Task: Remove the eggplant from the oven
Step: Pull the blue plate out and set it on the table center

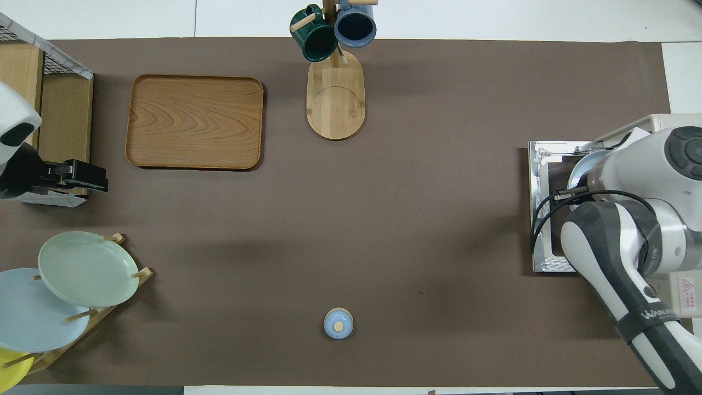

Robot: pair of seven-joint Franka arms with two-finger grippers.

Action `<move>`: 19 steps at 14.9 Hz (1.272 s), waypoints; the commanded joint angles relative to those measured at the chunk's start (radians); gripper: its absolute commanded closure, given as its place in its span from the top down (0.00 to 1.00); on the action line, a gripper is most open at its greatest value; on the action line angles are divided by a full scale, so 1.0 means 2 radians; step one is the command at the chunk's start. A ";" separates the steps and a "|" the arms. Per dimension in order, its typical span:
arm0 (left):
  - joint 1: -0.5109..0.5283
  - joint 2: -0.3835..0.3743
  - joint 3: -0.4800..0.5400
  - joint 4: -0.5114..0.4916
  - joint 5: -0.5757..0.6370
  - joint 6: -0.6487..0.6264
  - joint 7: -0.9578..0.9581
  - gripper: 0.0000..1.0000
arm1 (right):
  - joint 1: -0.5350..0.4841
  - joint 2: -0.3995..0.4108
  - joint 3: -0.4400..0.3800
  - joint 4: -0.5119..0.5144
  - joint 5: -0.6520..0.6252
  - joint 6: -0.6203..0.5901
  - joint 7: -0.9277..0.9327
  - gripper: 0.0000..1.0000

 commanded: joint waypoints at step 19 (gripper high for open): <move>0.039 -0.013 0.003 -0.016 -0.098 0.047 -0.027 1.00 | 0.233 0.298 0.131 0.315 -0.007 0.010 0.462 0.00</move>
